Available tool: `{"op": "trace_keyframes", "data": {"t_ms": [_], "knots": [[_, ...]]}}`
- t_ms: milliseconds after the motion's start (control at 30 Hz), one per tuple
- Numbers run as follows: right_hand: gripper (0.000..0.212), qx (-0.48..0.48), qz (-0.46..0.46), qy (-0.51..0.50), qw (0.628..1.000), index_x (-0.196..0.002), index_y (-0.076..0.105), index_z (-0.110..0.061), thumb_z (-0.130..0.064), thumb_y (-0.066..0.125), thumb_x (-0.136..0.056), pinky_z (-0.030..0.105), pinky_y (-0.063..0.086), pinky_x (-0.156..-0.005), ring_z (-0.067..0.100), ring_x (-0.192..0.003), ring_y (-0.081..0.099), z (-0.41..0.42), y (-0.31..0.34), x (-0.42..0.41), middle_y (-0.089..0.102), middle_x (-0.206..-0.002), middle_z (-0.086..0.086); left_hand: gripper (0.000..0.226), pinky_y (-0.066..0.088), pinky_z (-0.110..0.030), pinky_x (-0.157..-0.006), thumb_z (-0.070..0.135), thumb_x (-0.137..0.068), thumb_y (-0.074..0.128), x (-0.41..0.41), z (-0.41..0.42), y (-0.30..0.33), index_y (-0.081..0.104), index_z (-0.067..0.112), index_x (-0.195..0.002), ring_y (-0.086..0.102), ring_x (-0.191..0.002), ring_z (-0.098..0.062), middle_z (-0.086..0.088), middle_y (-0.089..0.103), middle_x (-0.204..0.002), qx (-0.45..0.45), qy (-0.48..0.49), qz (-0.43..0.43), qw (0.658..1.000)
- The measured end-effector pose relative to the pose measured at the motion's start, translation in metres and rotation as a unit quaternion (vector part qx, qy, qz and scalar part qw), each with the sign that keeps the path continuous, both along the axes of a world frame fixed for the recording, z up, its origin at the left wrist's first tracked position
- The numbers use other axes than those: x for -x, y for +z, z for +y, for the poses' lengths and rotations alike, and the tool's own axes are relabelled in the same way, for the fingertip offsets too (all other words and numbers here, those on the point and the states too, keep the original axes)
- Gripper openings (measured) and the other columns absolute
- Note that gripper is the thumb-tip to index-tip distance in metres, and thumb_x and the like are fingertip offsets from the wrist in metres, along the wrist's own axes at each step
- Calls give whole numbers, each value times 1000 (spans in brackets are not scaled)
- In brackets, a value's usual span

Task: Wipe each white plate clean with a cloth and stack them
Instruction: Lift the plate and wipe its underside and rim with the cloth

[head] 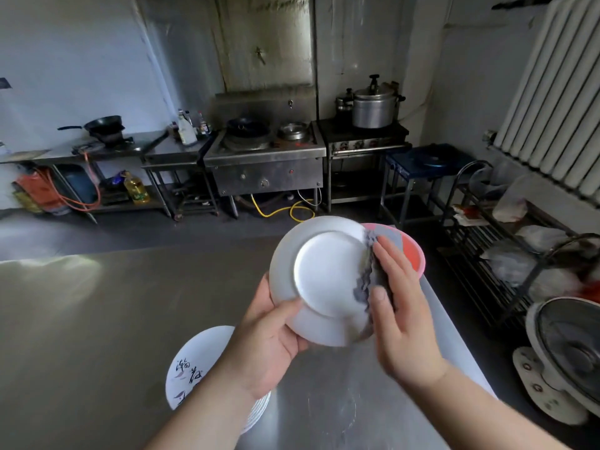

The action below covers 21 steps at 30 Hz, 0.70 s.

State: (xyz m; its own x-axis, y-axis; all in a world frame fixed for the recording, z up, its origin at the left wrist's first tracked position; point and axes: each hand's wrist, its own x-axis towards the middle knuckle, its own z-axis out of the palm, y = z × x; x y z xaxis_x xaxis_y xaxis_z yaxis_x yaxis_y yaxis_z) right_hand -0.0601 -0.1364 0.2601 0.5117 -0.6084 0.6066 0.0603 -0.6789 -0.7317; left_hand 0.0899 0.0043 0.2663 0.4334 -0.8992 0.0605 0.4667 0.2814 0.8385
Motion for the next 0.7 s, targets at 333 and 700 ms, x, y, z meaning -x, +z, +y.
{"op": "trace_keyframes", "data": {"t_ms": [333,700], "knots": [[93,40,119,62,990,-165,4,-2,-66,35,-105,46,10,-131,26,-163,-3,50,-27,9,-6,-177,5,48,60,-50,-88,16,-97,63,2,-2,-2,58,29,-144,61,-133,-34,-13,60,-149,28,63,64,996],[89,27,190,-21,981,-165,-9,-11,-72,7,-102,51,-1,-131,25,-159,-24,42,-16,-16,-24,-173,1,42,62,-47,-86,10,-104,57,28,-32,5,54,25,-142,68,-123,-35,-13,68,-139,15,147,99,984]]}}
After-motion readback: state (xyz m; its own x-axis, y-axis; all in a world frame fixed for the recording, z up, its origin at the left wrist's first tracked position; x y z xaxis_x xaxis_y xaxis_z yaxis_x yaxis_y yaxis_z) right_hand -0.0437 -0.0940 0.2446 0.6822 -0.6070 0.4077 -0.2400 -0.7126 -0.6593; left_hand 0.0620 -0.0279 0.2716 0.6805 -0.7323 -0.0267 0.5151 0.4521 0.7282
